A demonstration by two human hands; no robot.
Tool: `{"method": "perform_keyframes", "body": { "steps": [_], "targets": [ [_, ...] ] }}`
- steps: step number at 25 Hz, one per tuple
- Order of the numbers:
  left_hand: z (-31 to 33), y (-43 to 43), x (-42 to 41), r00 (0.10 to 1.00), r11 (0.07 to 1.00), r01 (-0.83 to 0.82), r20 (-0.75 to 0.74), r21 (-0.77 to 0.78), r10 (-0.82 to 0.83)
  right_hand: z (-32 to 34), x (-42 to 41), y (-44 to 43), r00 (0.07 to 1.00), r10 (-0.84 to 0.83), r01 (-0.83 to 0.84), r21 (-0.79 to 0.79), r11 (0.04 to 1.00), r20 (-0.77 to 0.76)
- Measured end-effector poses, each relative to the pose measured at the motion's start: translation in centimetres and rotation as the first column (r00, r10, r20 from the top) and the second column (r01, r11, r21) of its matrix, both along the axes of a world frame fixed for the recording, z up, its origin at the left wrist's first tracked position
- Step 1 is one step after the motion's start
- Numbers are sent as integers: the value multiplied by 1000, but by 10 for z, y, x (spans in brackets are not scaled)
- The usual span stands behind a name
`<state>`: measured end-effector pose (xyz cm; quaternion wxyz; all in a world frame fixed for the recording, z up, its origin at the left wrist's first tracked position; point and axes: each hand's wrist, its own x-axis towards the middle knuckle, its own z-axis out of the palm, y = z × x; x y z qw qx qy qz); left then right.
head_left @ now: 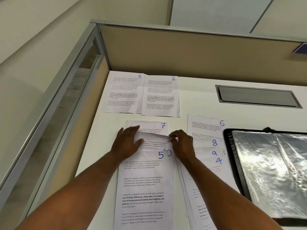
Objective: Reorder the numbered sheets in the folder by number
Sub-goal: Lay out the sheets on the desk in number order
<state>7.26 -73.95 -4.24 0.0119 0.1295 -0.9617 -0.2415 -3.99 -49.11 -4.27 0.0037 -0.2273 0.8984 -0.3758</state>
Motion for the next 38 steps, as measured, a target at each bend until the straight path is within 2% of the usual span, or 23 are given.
{"method": "perform_keyframes", "body": {
  "steps": [2,5,8,10,14,19,28,38],
  "targets": [
    [6,-4,0,982,972,-140,-101,188,161,8,2,1,997,-15,22,-101,995,71],
    [15,-14,-5,920,797,-344,9,497,392,20,-1,2,961,-84,139,-199,970,262],
    [20,-24,-7,889,634,-383,83,672,450,29,-5,7,909,-115,230,-251,940,402],
    [27,-28,-5,889,582,-360,79,729,451,33,-3,11,885,-102,244,-265,933,454],
    [47,-31,-7,888,528,-316,50,788,457,32,4,15,865,-107,254,-242,936,491],
    [69,-36,-7,879,467,-274,23,841,476,57,3,9,874,-69,270,-362,892,480],
    [107,-37,-22,912,498,-193,-33,845,409,137,-30,3,942,-77,224,-438,871,328],
    [159,-24,-105,917,494,-115,-99,862,386,196,-102,12,945,-214,322,-580,748,247]
  ]
}}
